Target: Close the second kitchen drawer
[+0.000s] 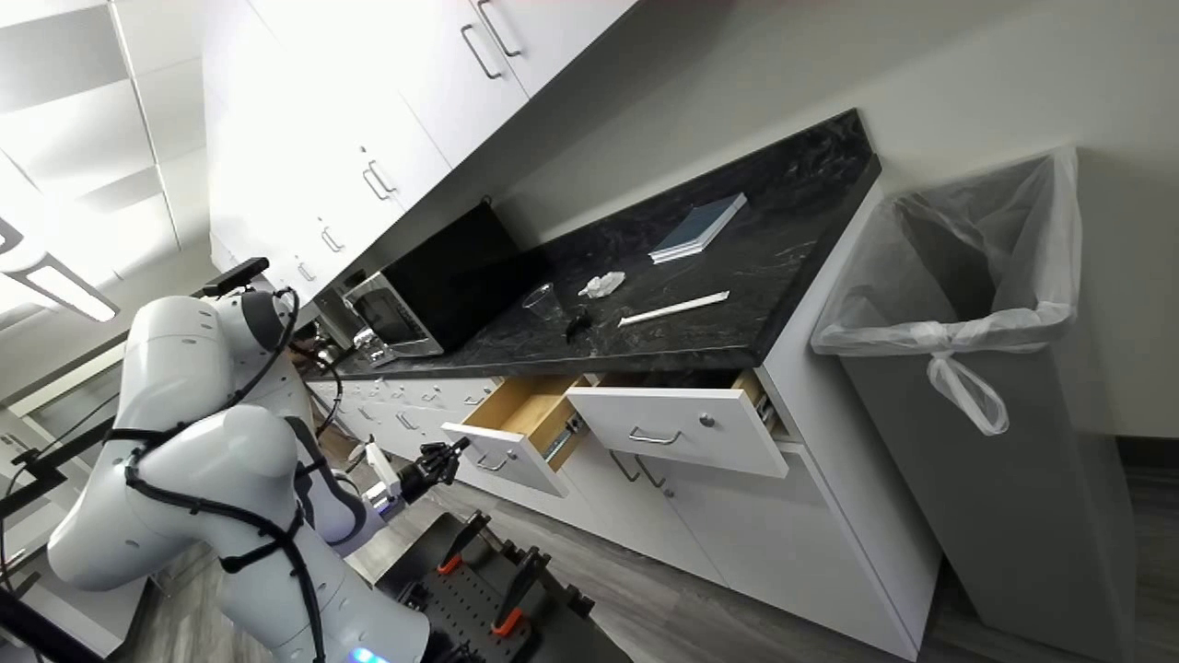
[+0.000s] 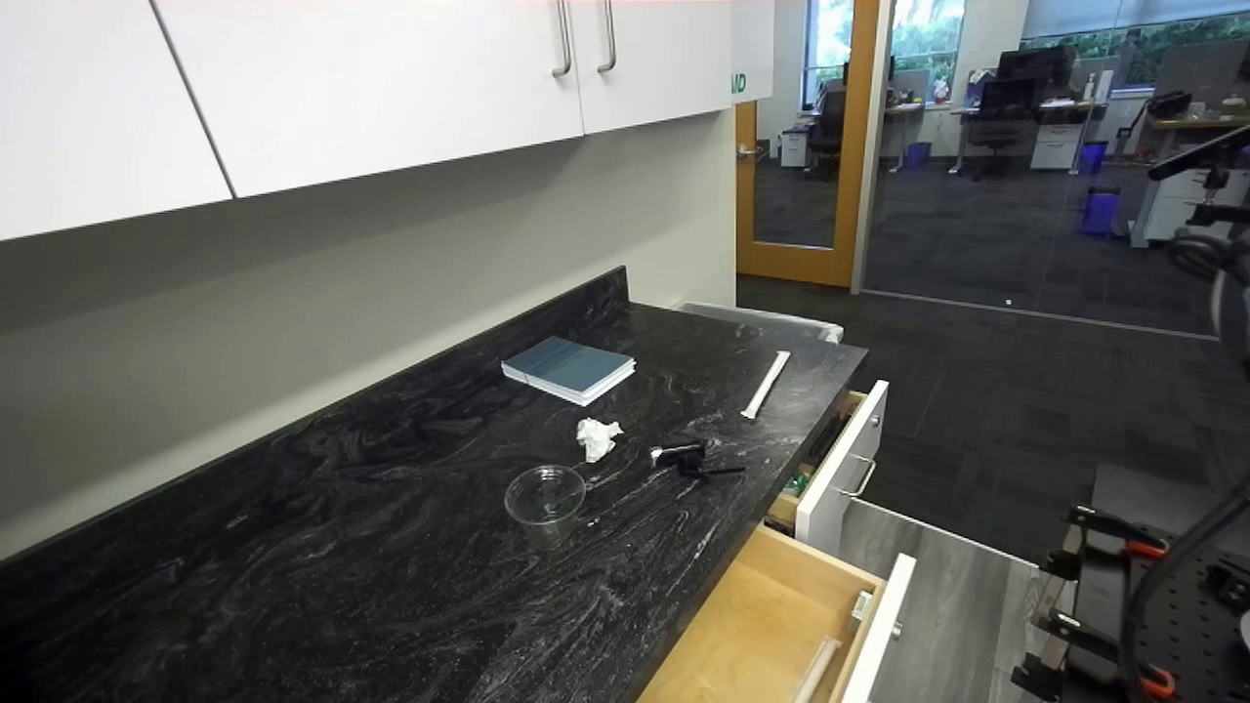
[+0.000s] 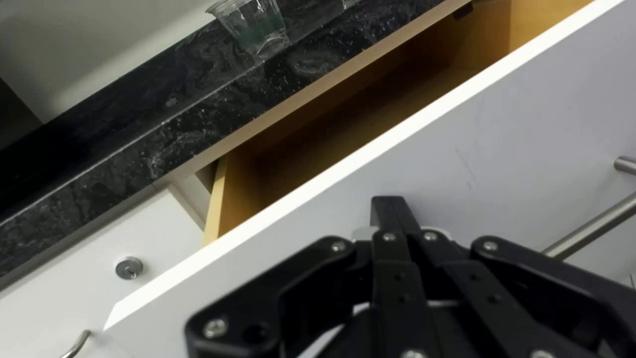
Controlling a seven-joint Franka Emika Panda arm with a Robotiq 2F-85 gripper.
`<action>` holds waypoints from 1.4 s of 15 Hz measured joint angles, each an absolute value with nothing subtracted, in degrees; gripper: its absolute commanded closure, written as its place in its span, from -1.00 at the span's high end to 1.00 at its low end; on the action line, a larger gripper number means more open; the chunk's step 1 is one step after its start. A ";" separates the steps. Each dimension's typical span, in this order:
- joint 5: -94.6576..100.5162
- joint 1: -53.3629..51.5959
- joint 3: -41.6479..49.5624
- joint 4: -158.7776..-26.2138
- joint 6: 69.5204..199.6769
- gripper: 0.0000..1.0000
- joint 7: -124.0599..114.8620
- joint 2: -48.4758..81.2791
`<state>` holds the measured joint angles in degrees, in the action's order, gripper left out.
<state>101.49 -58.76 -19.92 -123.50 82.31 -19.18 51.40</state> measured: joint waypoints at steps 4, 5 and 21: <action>106.29 -53.03 -19.00 -122.81 82.65 -1.00 -15.73 50.96; 107.46 -51.55 -18.94 -122.47 82.97 -1.00 -14.41 50.90; 108.54 -37.57 -25.38 -124.80 90.33 -1.00 -3.67 41.88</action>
